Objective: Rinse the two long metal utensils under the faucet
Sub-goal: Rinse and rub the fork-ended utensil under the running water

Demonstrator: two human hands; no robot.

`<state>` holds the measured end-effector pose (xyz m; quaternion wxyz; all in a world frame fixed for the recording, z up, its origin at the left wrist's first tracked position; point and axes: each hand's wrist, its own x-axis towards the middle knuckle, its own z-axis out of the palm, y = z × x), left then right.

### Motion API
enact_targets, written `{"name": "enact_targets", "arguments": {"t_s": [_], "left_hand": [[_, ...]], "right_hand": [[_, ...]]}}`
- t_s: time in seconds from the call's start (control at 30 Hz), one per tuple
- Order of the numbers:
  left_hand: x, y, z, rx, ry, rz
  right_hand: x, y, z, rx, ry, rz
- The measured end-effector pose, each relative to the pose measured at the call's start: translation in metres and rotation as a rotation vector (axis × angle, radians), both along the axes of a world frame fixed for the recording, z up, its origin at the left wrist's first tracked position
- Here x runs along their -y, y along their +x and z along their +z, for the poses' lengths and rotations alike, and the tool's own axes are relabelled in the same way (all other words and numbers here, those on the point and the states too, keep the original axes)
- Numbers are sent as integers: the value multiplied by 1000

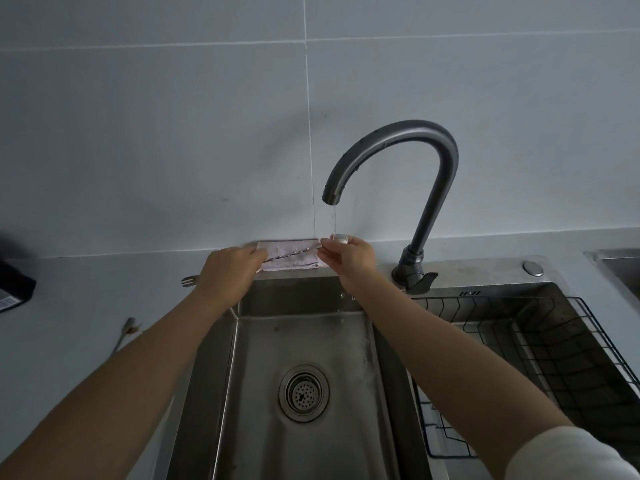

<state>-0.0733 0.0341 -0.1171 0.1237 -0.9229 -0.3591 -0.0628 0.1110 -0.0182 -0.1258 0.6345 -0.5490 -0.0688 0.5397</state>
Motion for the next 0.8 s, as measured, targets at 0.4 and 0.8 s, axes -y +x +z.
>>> {"name": "enact_targets", "arguments": {"t_s": [0.4,0.8], "left_hand": [[-2,-13,1,-11,23,20],[-5,9,3,95,-7,37]], "right_hand": [[3,-1,-1,-5,114,97],[2,3,1,-97,112,-27]]}}
